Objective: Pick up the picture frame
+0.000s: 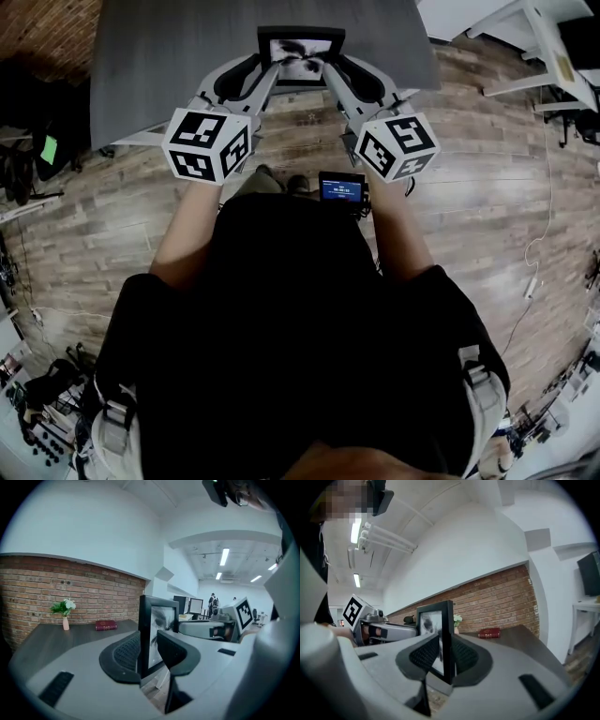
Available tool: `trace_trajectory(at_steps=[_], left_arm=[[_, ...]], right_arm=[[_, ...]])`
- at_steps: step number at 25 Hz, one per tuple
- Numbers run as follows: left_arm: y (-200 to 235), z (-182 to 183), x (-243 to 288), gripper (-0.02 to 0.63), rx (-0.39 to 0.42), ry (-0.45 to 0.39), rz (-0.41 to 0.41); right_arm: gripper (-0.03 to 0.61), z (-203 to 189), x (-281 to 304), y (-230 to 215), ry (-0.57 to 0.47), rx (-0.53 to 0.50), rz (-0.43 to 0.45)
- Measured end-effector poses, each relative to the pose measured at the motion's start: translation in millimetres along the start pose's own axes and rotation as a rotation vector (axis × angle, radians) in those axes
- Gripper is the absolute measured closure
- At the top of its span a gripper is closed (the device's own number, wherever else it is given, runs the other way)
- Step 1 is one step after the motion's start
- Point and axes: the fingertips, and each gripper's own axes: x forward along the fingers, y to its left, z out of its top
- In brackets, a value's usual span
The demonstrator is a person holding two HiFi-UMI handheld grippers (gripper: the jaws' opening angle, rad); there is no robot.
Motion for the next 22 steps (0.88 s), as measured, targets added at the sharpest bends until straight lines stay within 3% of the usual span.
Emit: trace_trajectory(at_steps=[11,22], left_arm=[[1,-13,-69,0.5,-0.052,-0.033,0.024],[2,-46,-180,0.529,-0.101,-0.042,0.079]], right_arm=[[0.494,6,-10,68,0.003,-0.049,0.022],[0.495,-16,-37,178,0.03,-0.055,0.054]])
